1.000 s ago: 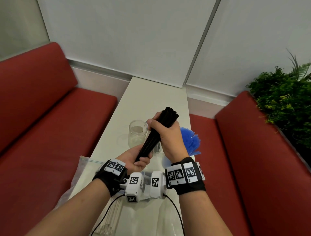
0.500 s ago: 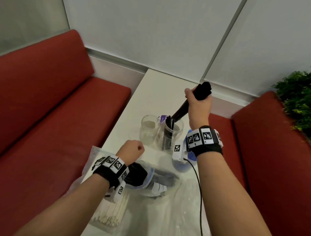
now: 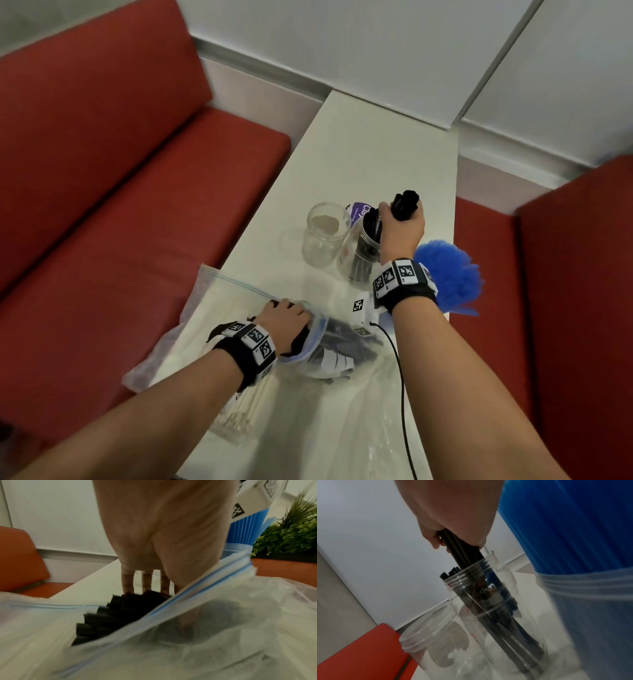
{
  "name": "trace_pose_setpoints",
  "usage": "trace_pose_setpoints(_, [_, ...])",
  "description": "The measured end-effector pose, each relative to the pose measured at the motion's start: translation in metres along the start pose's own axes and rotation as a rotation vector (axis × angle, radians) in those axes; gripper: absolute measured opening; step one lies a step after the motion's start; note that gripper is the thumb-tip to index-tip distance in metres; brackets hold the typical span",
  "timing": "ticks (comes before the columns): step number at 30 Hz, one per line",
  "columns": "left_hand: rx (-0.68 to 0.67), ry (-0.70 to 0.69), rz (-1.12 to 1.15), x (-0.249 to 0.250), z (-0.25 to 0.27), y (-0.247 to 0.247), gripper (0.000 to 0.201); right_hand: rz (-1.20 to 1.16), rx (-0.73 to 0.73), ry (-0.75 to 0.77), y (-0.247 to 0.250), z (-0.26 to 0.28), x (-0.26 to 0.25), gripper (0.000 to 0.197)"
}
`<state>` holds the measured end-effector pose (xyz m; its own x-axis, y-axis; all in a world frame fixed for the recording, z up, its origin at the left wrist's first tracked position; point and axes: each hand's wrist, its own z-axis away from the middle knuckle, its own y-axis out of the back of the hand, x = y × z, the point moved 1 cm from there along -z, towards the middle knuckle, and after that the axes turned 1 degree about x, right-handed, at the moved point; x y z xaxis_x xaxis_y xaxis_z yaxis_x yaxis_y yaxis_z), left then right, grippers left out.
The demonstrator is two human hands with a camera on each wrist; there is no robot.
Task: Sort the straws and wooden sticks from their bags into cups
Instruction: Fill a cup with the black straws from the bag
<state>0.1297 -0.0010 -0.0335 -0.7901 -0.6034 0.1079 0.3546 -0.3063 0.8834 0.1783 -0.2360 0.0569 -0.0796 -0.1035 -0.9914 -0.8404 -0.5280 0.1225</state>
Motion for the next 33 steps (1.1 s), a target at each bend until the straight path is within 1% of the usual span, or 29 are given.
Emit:
trace_pose_setpoints(3, [0.000,0.006,-0.011,0.000,-0.005,0.003,0.043,0.002,0.021,-0.019,0.001,0.002,0.013,0.019])
trace_pose_setpoints(5, [-0.038,0.033,-0.015,0.001,-0.009,0.008,0.036,0.012,0.017,-0.023,0.002,0.004,0.017,0.021])
trace_pose_setpoints(7, [-0.086,0.065,-0.079,0.002,-0.012,0.009,0.030,0.018,0.016,-0.010,0.003,0.005,0.016,0.023])
trace_pose_setpoints(10, [-0.130,0.104,-0.154,0.002,-0.015,0.006,0.031,-0.012,0.008,0.002,0.006,0.006,0.013,0.027])
trace_pose_setpoints(15, [-0.134,0.155,-0.105,-0.002,-0.012,0.003,0.033,-0.011,-0.020,0.015,0.009,0.014,0.007,0.027])
trace_pose_setpoints(17, [-0.166,0.176,-0.088,-0.001,-0.011,0.006,0.033,0.009,-0.020,0.034,0.010,0.017,0.001,0.027])
trace_pose_setpoints(19, [-0.226,0.198,-0.097,-0.001,-0.010,0.009,0.032,0.026,-0.009,0.080,0.012,0.022,-0.007,0.029])
trace_pose_setpoints(21, [-0.267,0.186,-0.101,-0.001,-0.007,0.014,0.032,0.004,0.020,0.164,0.013,0.031,-0.022,0.034])
trace_pose_setpoints(23, [-0.269,0.157,-0.098,-0.004,-0.003,0.019,0.026,-0.038,0.033,0.265,0.016,0.042,-0.040,0.041])
trace_pose_setpoints(24, [-0.249,0.149,-0.105,-0.005,0.001,0.022,0.021,-0.061,-0.002,0.316,0.016,0.048,-0.047,0.044])
trace_pose_setpoints(25, [-0.226,0.149,-0.117,-0.007,0.006,0.027,0.016,-0.086,-0.090,0.340,0.017,0.054,-0.051,0.045])
trace_pose_setpoints(26, [-0.204,0.151,-0.127,-0.008,0.010,0.032,0.014,-0.095,-0.237,0.311,0.018,0.061,-0.052,0.045])
trace_pose_setpoints(27, [-0.192,0.167,-0.120,-0.009,0.014,0.039,0.015,-0.058,-0.433,0.228,0.018,0.069,-0.050,0.046])
trace_pose_setpoints(28, [-0.184,0.185,-0.115,-0.009,0.017,0.048,0.016,0.036,-0.658,0.120,0.018,0.079,-0.045,0.048])
trace_pose_setpoints(29, [-0.163,0.201,-0.116,-0.008,0.021,0.058,0.016,0.161,-0.885,0.006,0.018,0.091,-0.036,0.055])
trace_pose_setpoints(30, [-0.123,0.206,-0.138,-0.007,0.024,0.069,0.015,0.279,-1.082,-0.100,0.017,0.103,-0.024,0.067])
trace_pose_setpoints(31, [-0.083,0.209,-0.165,-0.005,0.027,0.080,0.016,0.378,-1.217,-0.183,0.016,0.115,-0.013,0.080])
trace_pose_setpoints(32, [-0.062,0.215,-0.179,-0.003,0.029,0.090,0.019,0.456,-1.285,-0.213,0.014,0.127,-0.004,0.088])
trace_pose_setpoints(33, [-0.077,0.234,-0.194,0.001,0.032,0.102,0.019,0.539,-1.291,-0.164,0.011,0.137,0.003,0.088])
